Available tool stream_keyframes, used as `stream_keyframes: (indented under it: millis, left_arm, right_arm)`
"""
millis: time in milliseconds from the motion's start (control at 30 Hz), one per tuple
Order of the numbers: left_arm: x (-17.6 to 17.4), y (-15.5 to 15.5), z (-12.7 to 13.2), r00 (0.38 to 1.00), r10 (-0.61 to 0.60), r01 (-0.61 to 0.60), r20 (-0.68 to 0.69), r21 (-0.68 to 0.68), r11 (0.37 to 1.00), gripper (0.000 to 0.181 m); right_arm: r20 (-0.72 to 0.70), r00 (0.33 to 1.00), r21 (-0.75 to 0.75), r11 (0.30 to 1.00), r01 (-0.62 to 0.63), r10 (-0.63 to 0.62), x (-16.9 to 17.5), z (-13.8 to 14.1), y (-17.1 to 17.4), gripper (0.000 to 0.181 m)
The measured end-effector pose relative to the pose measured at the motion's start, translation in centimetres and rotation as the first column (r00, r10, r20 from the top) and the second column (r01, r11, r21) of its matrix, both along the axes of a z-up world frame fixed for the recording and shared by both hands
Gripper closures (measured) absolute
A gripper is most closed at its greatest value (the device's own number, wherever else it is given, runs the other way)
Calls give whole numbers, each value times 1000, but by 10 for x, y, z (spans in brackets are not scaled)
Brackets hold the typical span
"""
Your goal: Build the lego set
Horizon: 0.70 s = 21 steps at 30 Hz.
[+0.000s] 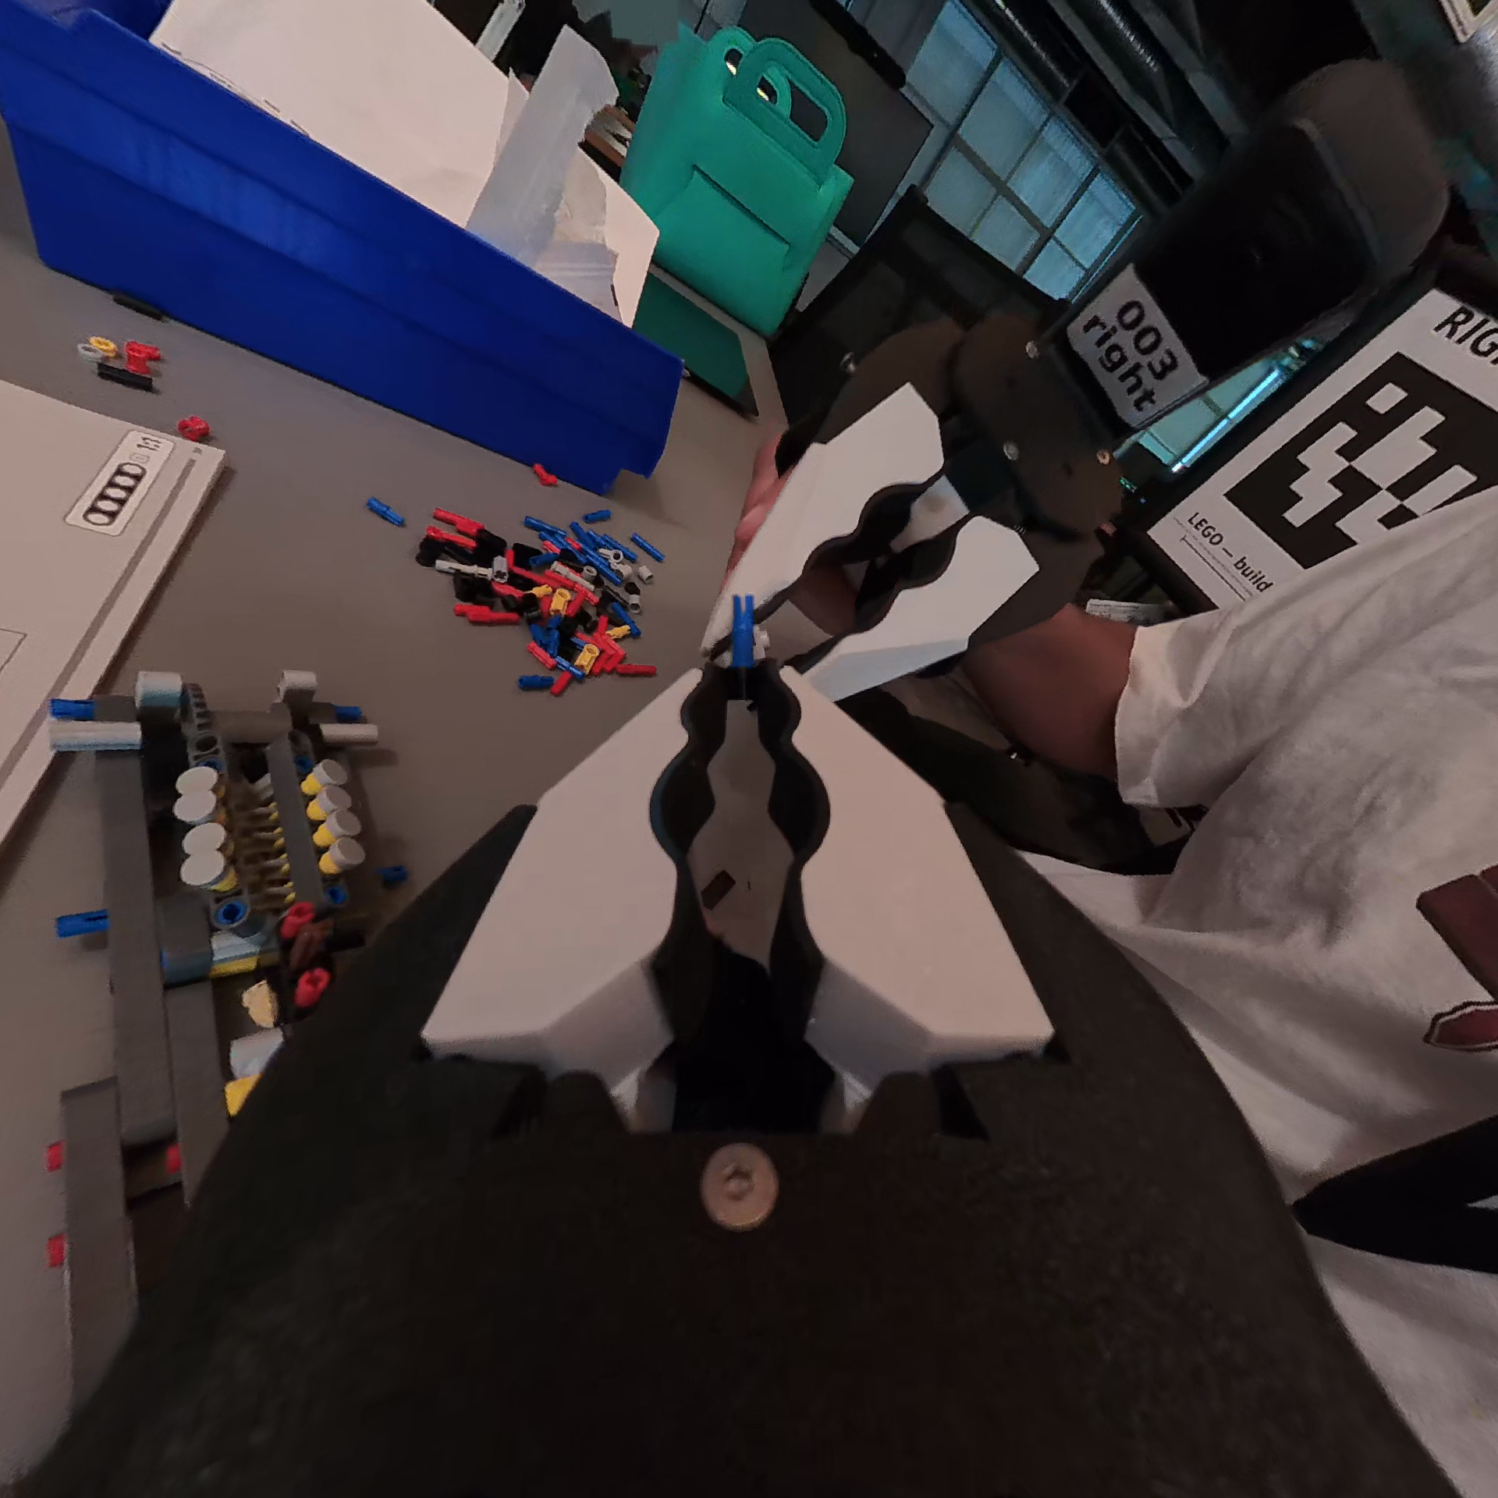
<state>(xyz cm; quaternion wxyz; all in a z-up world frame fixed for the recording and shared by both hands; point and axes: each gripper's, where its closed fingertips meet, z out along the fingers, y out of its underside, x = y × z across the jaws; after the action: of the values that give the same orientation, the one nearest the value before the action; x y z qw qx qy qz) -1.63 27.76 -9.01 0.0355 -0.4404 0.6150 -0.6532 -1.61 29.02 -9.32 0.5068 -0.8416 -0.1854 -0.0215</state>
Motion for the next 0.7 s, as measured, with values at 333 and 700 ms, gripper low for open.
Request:
stream_keyframes:
  millis: [333,700]
  left_arm:
    - [1,-1,6,998,38,-41,49,58,997,175]
    - [-1,-7,0,999,14,-18,42,96,995,175]
  right_arm:
    - [128,983,8,991,131,-131,6,-4,4,168]
    - [187,980,-63,994,86,-73,3,-11,-2,170]
